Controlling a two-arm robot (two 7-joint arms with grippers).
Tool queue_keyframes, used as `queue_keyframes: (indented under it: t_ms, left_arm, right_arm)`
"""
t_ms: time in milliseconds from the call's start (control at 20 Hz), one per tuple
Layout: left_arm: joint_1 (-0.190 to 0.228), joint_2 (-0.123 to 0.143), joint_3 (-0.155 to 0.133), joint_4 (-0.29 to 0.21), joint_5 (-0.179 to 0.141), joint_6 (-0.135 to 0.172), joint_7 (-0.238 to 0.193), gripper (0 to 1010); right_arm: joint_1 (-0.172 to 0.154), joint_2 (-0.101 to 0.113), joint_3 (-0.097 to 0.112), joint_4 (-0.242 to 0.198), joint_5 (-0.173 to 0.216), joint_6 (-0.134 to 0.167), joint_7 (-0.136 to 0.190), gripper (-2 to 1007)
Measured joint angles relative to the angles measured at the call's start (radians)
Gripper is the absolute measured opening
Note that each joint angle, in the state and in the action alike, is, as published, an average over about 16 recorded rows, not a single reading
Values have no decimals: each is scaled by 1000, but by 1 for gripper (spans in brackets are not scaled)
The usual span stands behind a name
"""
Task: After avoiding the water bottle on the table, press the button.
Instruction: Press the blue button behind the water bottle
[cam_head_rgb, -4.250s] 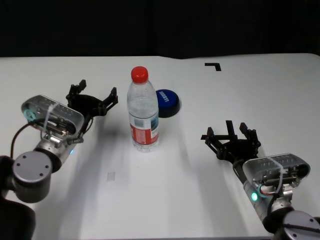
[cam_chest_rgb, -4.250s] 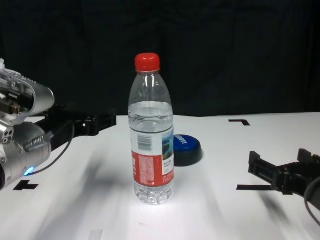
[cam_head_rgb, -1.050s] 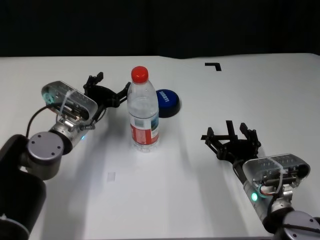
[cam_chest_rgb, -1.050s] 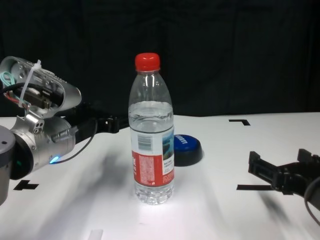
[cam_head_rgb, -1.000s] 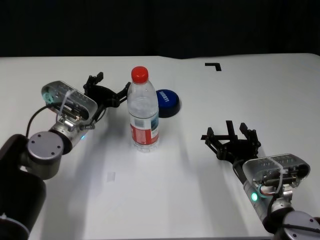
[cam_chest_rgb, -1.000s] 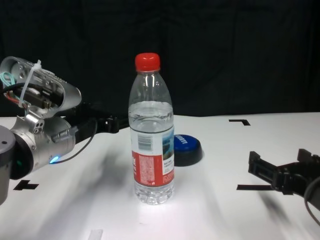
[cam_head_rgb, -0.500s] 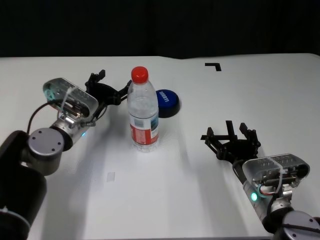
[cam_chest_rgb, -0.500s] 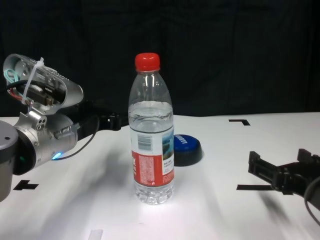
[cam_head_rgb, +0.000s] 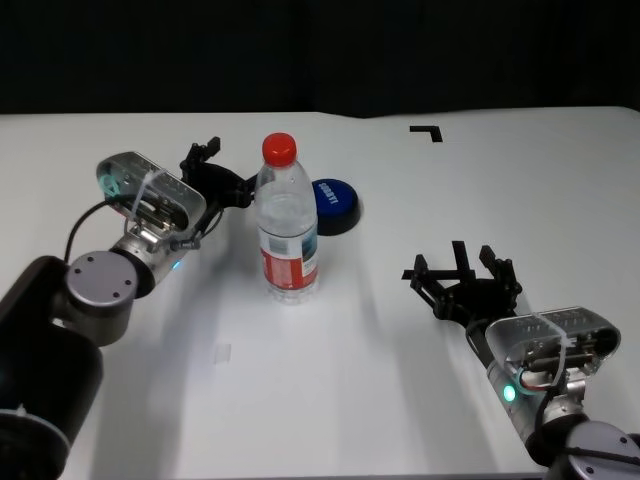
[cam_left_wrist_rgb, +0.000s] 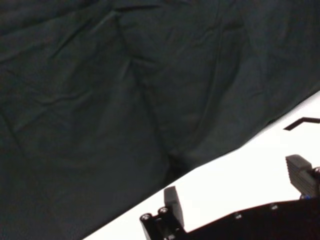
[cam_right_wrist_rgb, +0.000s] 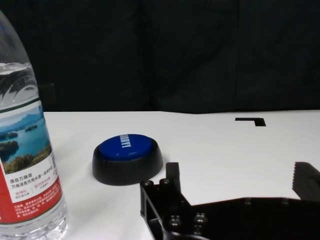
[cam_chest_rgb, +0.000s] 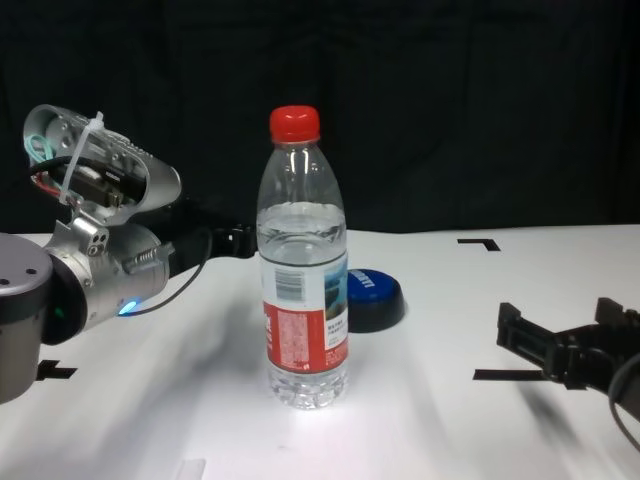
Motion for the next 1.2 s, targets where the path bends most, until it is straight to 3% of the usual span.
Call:
queue_keyframes:
  t_ms: [1200]
  left_arm:
    - [-26,-11,18,39,-4,-15,-8,1003]
  right_arm:
    - [0,0,0,0,0,0,0,1003]
